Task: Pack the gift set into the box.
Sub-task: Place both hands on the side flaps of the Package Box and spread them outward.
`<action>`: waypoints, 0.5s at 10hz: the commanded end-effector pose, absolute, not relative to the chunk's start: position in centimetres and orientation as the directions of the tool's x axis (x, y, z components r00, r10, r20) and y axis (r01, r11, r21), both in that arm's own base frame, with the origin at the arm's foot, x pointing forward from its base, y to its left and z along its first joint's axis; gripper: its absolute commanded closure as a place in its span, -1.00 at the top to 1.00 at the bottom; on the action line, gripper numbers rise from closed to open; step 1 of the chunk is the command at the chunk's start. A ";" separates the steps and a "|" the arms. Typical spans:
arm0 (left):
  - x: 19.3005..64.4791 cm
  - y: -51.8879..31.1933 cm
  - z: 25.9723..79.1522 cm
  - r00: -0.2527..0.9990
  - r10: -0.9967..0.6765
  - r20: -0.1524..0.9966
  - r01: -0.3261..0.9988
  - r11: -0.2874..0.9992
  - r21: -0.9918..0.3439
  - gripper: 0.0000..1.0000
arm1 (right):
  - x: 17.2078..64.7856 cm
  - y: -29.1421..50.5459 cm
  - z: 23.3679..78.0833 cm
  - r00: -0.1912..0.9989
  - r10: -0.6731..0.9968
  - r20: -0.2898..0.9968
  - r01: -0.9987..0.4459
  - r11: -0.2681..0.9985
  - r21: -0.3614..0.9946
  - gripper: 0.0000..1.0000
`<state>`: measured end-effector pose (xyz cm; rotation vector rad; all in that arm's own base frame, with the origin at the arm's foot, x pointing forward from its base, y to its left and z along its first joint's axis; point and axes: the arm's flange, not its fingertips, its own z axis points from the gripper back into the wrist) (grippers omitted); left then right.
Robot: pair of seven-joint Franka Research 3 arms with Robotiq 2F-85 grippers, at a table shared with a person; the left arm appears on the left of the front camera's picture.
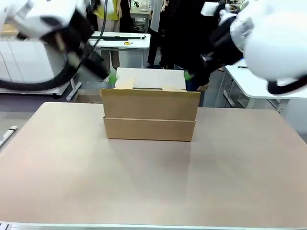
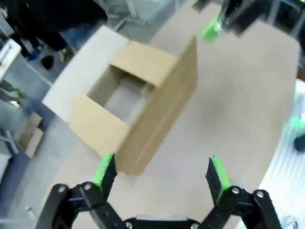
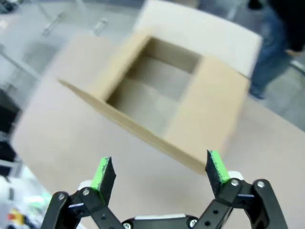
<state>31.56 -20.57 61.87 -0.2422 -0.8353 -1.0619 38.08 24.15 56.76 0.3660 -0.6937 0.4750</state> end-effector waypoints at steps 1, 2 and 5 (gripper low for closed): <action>34.6 -18.7 60.7 0.298 -0.419 0.858 0.866 0.496 -0.060 1.00 | 42.2 24.7 59.1 0.760 0.096 0.643 -0.544 0.635 0.548 1.00; 34.4 -16.4 60.7 0.332 -0.388 0.860 0.872 0.474 -0.123 1.00 | 41.3 24.0 59.7 0.817 0.025 0.576 -0.490 0.554 0.672 1.00; 31.2 -8.0 59.8 0.491 -0.296 0.819 0.840 0.411 -0.354 1.00 | 32.2 18.7 61.3 0.893 -0.064 0.446 -0.409 0.300 0.862 1.00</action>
